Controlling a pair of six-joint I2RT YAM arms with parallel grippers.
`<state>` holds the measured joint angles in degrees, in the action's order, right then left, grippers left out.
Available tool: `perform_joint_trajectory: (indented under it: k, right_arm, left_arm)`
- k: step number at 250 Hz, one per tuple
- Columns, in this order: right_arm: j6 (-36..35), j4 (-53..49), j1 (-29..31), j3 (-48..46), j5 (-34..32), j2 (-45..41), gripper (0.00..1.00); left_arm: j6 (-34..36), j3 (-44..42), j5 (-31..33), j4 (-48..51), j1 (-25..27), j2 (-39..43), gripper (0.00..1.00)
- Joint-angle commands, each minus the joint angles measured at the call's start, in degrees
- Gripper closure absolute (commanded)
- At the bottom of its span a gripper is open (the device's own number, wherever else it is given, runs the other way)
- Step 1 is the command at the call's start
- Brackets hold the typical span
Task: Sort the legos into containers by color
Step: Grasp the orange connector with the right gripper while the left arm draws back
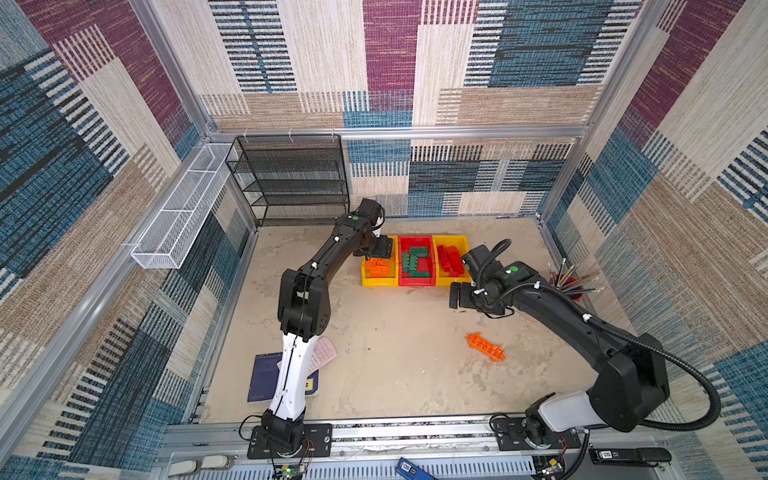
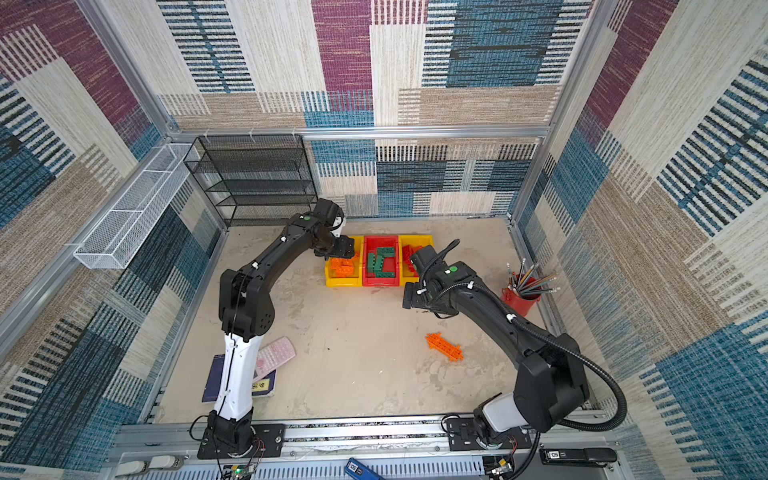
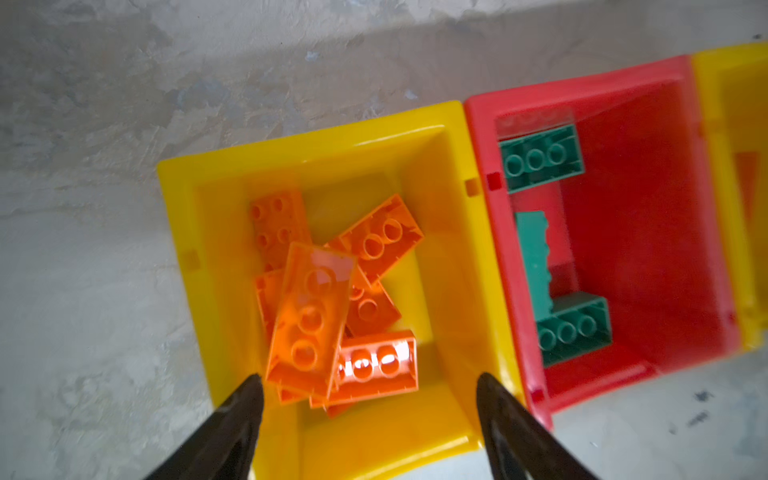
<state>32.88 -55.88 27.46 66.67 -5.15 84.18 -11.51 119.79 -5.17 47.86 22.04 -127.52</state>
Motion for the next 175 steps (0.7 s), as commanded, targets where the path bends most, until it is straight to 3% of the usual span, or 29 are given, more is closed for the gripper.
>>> perform_joint_trajectory:
  k: [1,91,175]
  right_arm:
    - [2.24,-1.99,-0.01,-3.16,-0.51,1.10,0.00]
    - [1.05,4.96,-0.89,-16.46,3.92,-0.97,0.00]
    - [0.41,6.88,-0.88,-18.93,7.39,-2.70,0.00]
  left_arm:
    - [-2.79,-6.41,-2.80,-6.65,-0.01,7.52,0.17]
    - [-4.58,-37.22,-3.18,-17.58,-0.03,33.11,0.18]
    - [-3.20,-49.90,-0.35,-18.70,0.02,46.84,0.17]
